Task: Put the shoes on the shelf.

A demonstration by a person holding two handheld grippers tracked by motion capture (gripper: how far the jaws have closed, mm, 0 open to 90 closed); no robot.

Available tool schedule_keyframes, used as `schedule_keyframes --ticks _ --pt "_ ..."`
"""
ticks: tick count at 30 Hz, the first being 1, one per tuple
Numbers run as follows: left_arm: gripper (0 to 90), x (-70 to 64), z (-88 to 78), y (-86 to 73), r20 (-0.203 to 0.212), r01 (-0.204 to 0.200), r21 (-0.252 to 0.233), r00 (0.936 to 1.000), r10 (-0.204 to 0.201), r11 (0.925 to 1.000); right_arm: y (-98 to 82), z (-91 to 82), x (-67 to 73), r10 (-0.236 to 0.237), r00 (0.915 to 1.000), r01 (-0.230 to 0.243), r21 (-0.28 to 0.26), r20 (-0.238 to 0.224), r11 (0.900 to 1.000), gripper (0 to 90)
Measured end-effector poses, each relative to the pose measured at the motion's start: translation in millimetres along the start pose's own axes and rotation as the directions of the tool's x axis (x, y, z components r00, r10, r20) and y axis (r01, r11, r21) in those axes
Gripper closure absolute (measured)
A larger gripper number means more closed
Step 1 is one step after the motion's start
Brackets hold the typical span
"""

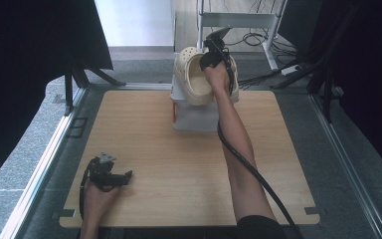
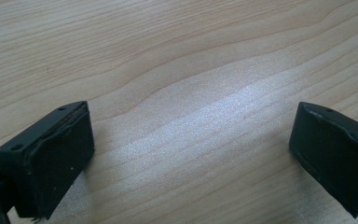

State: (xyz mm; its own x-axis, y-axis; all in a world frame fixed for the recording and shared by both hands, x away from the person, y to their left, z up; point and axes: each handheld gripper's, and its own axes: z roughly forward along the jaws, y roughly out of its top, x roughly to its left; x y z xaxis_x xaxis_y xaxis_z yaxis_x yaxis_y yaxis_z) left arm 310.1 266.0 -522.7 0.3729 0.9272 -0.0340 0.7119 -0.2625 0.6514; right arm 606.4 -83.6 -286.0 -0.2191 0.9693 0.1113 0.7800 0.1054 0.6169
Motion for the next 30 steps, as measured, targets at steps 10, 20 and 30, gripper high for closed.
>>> schedule_keyframes --ticks 10,20,30 --pt "0.0 -0.1 0.0 0.0 0.000 0.000 0.000 1.0000 0.000 1.0000 -1.9 14.9 1.6 -0.052 0.9984 0.053 -0.003 0.020 0.999 63.9" --pt "0.0 -0.1 0.0 0.0 0.000 -0.001 0.000 1.0000 0.001 1.0000 -9.1 4.2 0.6 -0.228 0.9730 0.226 -0.033 -0.037 0.973 33.5" --pt "0.0 0.0 0.0 0.0 0.000 -0.001 0.000 1.0000 0.001 1.0000 -22.8 -7.7 -1.2 -0.316 0.9428 0.313 -0.038 -0.107 0.949 15.0"
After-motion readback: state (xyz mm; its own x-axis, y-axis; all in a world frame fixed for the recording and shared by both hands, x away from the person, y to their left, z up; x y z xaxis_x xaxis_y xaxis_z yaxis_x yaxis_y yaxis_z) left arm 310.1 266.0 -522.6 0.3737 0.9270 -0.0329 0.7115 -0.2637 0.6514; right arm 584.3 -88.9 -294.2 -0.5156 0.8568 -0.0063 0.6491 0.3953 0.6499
